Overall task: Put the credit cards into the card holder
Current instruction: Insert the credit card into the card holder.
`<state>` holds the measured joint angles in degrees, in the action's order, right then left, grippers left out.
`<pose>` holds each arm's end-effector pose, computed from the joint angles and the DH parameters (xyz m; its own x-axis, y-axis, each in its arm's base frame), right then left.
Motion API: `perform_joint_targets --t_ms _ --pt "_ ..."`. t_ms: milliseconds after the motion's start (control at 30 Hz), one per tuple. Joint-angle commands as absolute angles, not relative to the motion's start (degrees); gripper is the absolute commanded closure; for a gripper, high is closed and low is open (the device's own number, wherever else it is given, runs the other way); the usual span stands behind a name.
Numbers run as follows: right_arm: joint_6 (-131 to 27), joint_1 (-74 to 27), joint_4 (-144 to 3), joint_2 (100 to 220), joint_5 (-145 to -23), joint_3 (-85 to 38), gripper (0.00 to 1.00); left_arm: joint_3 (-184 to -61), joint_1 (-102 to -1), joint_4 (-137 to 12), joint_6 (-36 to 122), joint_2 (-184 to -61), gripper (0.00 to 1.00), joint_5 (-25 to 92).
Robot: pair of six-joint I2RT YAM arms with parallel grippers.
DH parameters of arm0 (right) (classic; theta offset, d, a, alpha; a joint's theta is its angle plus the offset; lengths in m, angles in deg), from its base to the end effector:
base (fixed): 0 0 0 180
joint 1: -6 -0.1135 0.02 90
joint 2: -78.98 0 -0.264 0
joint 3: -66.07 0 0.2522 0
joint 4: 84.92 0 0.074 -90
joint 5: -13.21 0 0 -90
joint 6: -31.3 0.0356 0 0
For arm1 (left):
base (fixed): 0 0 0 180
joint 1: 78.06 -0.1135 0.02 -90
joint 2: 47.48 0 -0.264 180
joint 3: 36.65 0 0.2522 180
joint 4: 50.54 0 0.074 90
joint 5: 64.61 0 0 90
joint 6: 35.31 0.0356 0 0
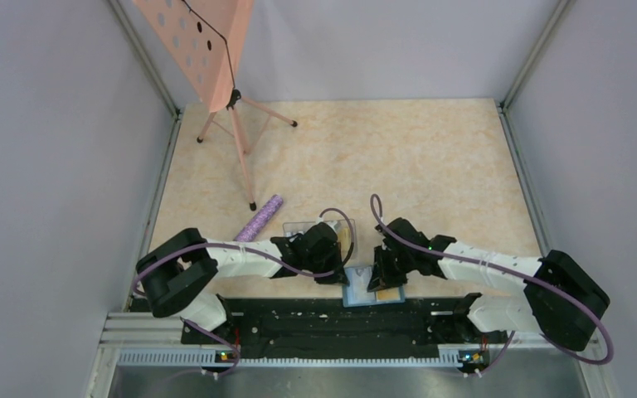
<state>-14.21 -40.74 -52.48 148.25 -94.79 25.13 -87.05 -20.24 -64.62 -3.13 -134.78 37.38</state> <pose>0.1299 0.1541 0.1466 -0.9845 -0.0736 -0.1594 -0.1488 0.8319 0.5346 0.1417 -0.2390 0.1412 -0.9801 0.0030 -0.1987 0.1278 0.7751 -0.6188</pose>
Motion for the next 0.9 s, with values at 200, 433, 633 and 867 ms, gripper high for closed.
perform_joint_targets --t_ms 200,433,633,867 --pt "-11.5 -42.5 -57.6 148.5 -96.4 21.0 1.00 -86.7 -20.7 -67.0 -3.2 -137.9 1.00 36.9" --pt "-10.9 -43.3 -57.6 148.9 -96.9 20.0 1.00 -87.1 -20.5 -67.2 -3.1 -138.5 1.00 37.0" --pt "-10.6 -44.6 -58.2 150.8 -97.0 19.0 1.00 -87.7 -20.4 -67.7 -2.8 -138.7 1.00 37.0" --pt "-11.8 -45.4 -53.5 150.9 -92.8 18.2 0.92 -87.8 -20.3 -70.0 -2.2 -136.6 1.00 35.3"
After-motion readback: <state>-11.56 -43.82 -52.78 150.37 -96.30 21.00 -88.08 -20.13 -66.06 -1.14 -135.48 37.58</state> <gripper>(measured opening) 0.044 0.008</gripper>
